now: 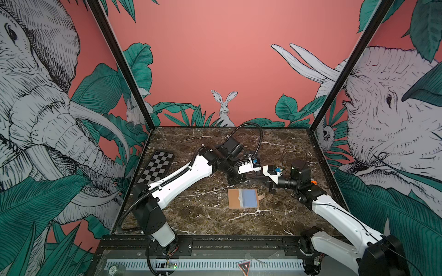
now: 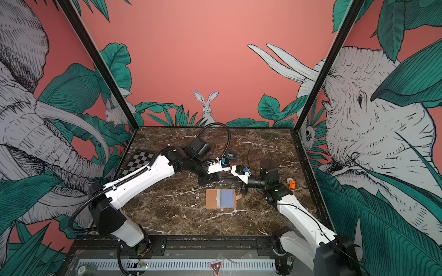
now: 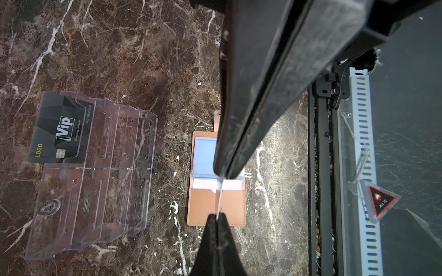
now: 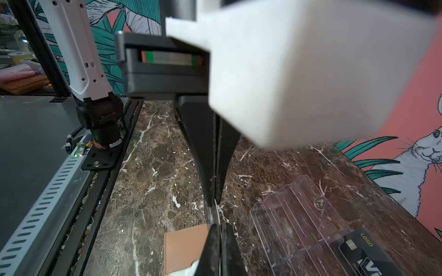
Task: Take the credit cards out of the card holder
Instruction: Pass the credit card.
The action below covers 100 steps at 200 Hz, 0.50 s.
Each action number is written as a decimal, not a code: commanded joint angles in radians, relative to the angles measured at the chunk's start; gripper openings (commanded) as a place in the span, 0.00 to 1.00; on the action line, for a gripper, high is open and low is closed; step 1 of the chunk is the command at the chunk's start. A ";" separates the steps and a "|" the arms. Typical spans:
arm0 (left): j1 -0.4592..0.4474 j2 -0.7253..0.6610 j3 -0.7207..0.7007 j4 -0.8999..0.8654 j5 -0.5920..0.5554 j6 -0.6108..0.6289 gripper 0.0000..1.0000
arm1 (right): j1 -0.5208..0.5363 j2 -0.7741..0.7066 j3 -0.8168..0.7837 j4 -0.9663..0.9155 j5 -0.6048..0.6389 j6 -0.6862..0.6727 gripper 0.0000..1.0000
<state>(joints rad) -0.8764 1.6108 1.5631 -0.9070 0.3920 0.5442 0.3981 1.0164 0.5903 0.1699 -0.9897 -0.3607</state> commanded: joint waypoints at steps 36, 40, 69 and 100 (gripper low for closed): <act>-0.003 -0.027 -0.012 0.055 -0.001 0.009 0.10 | -0.001 -0.001 0.025 0.000 -0.025 -0.021 0.00; -0.004 -0.030 -0.014 0.058 -0.004 0.010 0.15 | -0.001 -0.001 0.025 0.000 -0.024 -0.021 0.00; -0.003 -0.063 -0.062 0.094 -0.025 -0.001 0.38 | -0.005 0.001 0.028 0.005 -0.026 -0.017 0.00; 0.013 -0.114 -0.137 0.139 -0.031 -0.023 0.49 | -0.010 0.006 0.028 0.021 -0.030 -0.010 0.00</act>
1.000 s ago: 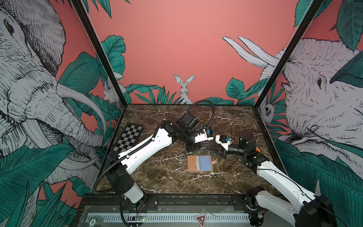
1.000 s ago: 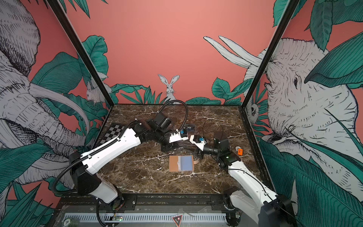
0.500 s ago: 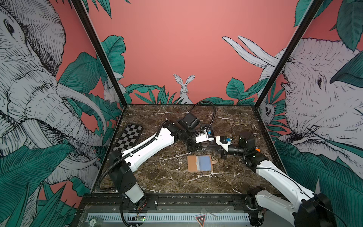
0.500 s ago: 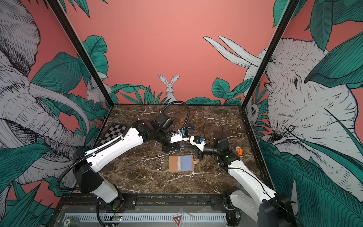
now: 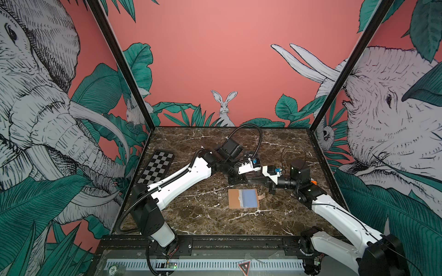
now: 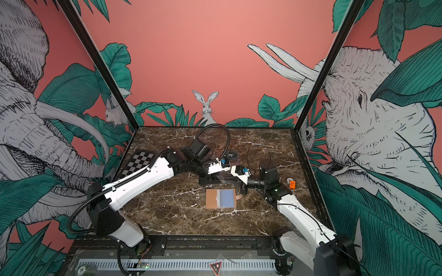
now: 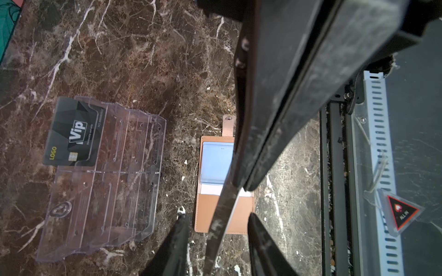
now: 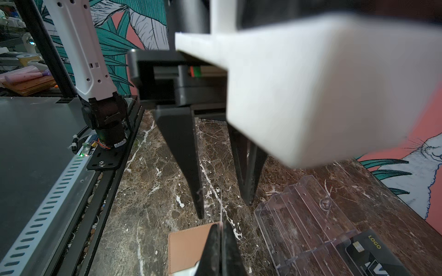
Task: Take the credit cards out of the card holder
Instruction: Pass the credit card.
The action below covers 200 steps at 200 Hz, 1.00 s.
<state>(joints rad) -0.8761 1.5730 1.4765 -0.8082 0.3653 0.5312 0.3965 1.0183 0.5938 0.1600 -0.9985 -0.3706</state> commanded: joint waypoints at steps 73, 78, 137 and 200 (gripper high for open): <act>0.140 -0.218 -0.277 0.244 0.143 -0.044 0.52 | -0.012 0.006 0.041 -0.001 -0.048 -0.018 0.00; 0.141 -0.217 -0.280 0.244 0.151 -0.036 0.52 | -0.012 0.006 0.042 -0.001 -0.049 -0.019 0.00; 0.141 -0.219 -0.309 0.285 0.210 0.043 0.44 | -0.012 0.008 0.055 -0.032 -0.065 -0.022 0.00; 0.141 -0.210 -0.314 0.301 0.268 0.052 0.31 | -0.012 -0.003 0.050 -0.036 -0.071 -0.016 0.00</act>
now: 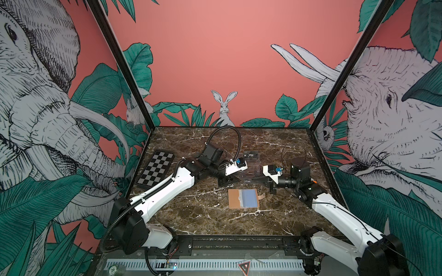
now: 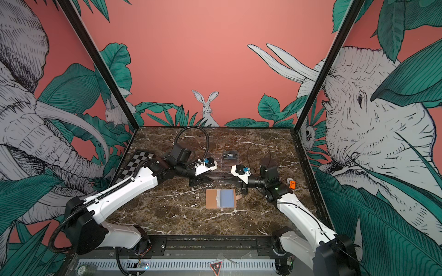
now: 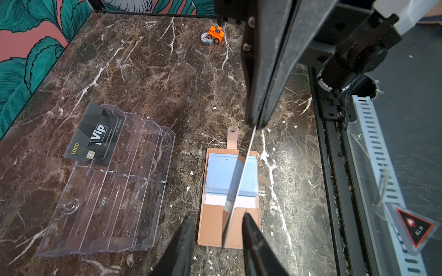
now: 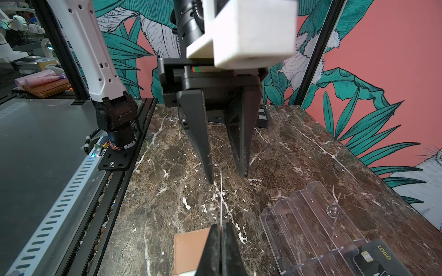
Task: Take the credit cards out of the card holder
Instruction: Pass the credit card.
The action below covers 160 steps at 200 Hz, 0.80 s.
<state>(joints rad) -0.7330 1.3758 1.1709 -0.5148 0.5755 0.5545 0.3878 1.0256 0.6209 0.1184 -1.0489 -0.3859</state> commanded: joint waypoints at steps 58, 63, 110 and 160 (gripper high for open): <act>-0.002 0.004 -0.011 -0.003 0.064 0.032 0.19 | -0.003 -0.013 0.022 0.006 -0.020 -0.001 0.00; -0.002 0.005 -0.010 -0.005 0.064 0.034 0.19 | -0.003 -0.012 0.022 0.007 -0.020 -0.001 0.00; 0.000 0.027 -0.007 -0.007 0.062 0.032 0.13 | -0.004 -0.009 0.021 0.008 -0.017 0.004 0.00; -0.002 0.034 0.006 -0.014 0.034 0.044 0.01 | -0.004 -0.001 0.022 0.006 -0.014 0.008 0.00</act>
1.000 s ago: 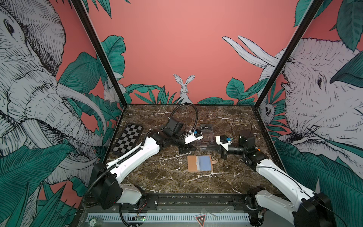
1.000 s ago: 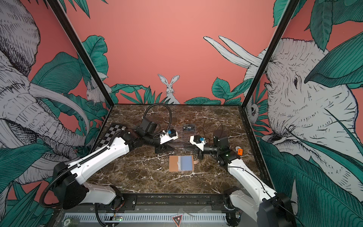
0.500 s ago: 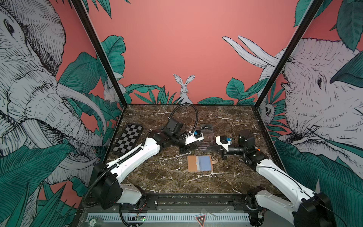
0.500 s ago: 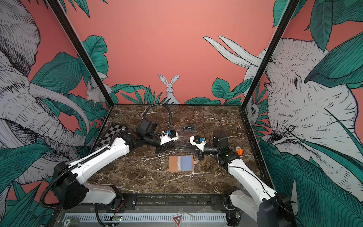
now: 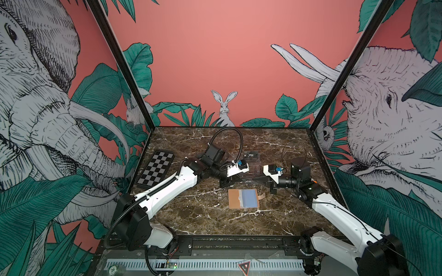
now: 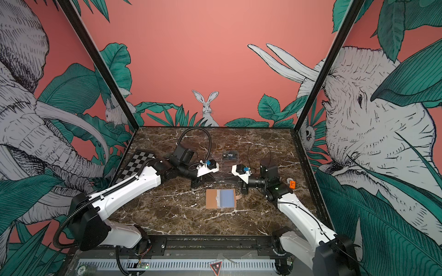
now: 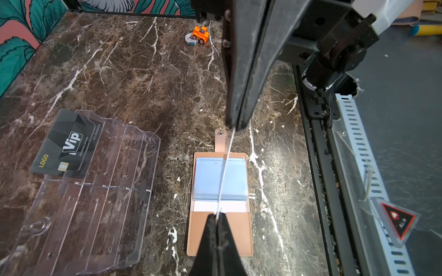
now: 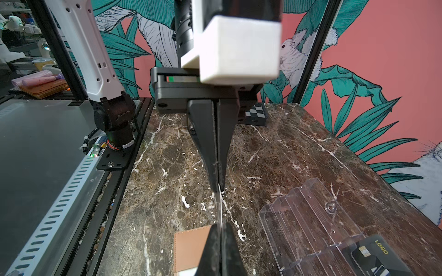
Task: Take the credit cards out of the card holder
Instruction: Pass the credit card.
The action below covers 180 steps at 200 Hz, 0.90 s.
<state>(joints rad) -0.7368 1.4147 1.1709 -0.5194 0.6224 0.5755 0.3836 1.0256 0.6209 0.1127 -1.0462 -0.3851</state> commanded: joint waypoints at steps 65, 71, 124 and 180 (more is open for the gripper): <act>0.002 -0.030 0.034 -0.092 -0.165 0.111 0.00 | -0.001 -0.008 0.064 -0.053 0.066 0.054 0.72; 0.002 -0.034 0.037 -0.103 -0.177 0.120 0.00 | 0.000 -0.006 0.078 -0.068 0.073 0.059 0.75; -0.003 -0.056 0.054 -0.194 -0.267 0.194 0.00 | -0.030 0.125 0.358 -0.430 0.034 0.000 0.81; -0.004 -0.080 0.052 -0.219 -0.295 0.215 0.00 | -0.010 0.371 0.717 -0.942 0.005 -0.200 0.75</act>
<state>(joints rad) -0.7387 1.3731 1.1969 -0.6975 0.3389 0.7528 0.3546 1.3445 1.2587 -0.5522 -1.0340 -0.4774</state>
